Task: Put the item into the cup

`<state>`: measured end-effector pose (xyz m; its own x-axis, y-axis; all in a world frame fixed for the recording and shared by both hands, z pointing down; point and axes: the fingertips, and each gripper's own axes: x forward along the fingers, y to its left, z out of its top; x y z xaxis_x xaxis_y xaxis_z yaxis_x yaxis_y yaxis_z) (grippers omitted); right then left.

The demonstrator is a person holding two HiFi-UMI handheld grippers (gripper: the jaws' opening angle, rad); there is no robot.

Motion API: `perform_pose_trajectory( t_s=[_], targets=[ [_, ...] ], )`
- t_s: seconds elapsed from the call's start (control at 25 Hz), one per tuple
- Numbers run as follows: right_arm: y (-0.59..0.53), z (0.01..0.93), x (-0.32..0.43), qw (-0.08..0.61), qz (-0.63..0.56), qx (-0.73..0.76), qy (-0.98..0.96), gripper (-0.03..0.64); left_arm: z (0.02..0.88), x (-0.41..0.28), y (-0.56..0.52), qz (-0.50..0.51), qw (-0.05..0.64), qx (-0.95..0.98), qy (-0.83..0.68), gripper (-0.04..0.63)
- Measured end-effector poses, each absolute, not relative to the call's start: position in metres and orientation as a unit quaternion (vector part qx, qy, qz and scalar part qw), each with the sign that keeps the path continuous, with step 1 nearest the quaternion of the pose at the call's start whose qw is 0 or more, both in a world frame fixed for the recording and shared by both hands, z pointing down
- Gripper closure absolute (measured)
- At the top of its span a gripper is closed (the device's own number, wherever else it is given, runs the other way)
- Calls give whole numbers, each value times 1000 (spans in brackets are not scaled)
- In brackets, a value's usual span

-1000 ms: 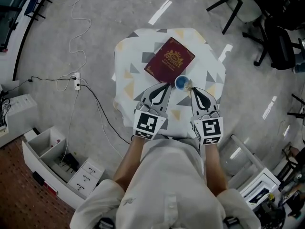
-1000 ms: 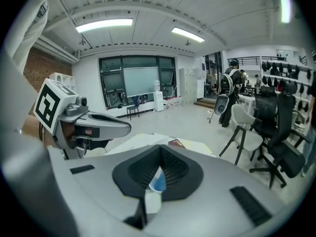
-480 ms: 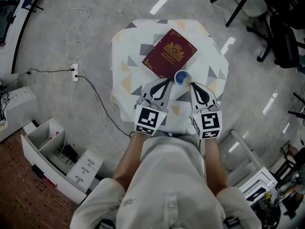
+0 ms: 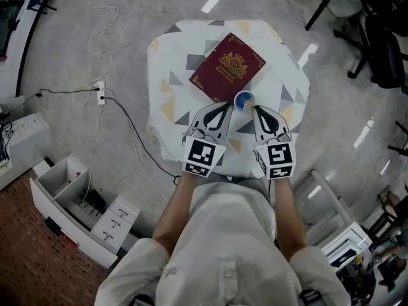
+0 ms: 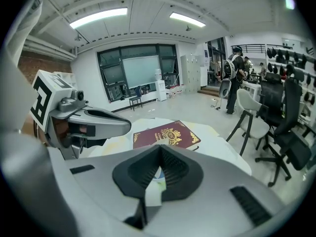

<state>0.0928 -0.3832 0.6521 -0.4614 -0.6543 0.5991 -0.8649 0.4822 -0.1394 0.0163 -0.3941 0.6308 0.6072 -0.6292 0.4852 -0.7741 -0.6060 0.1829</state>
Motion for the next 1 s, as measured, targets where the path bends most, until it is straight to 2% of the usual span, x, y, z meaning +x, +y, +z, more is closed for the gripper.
perform_pose_trajectory(
  t_s=[1.0],
  targets=[
    [-386, 704, 77, 303, 247, 425, -816, 611, 658, 24, -396, 202, 211, 874, -389, 583]
  ],
)
